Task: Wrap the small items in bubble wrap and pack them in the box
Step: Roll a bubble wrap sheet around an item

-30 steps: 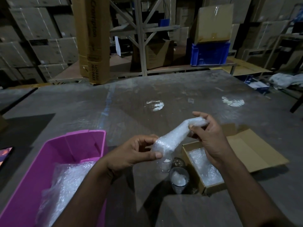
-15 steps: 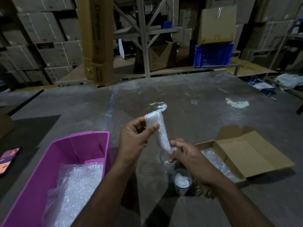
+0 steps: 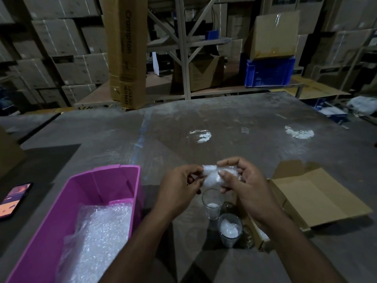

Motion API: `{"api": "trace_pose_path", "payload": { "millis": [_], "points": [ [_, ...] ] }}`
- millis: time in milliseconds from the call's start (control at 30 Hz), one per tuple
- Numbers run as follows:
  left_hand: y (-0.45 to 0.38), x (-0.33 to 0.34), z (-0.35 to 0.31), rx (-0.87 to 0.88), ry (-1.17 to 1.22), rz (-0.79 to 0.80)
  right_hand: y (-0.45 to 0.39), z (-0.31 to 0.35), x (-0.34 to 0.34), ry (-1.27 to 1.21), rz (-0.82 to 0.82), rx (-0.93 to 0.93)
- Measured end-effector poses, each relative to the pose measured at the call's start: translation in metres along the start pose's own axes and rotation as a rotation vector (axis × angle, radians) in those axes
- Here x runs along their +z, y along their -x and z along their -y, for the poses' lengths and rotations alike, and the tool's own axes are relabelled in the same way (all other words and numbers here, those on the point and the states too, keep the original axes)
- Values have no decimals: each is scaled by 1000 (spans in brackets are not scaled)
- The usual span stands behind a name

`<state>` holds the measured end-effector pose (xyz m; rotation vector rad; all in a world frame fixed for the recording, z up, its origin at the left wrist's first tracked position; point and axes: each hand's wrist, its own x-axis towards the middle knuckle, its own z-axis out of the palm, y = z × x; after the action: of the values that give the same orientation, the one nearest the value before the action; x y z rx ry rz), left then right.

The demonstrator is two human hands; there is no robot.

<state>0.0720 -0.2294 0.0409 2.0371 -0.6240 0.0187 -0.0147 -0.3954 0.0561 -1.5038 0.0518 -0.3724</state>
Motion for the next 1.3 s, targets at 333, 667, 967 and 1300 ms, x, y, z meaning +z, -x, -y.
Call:
{"api": "trace_pose_path", "payload": {
  "millis": [333, 667, 967, 1300],
  "points": [
    [5, -7, -9, -16, 388, 322, -6, 4, -11, -134, 30, 41],
    [8, -2, -16, -2, 419, 291, -12, 10, -10, 191, 67, 36],
    [7, 0, -14, -23, 484, 360, -18, 7, -8, 90, -43, 25],
    [15, 5, -16, -253, 847, 391, -16, -6, 2, 39, -83, 147]
  ]
}}
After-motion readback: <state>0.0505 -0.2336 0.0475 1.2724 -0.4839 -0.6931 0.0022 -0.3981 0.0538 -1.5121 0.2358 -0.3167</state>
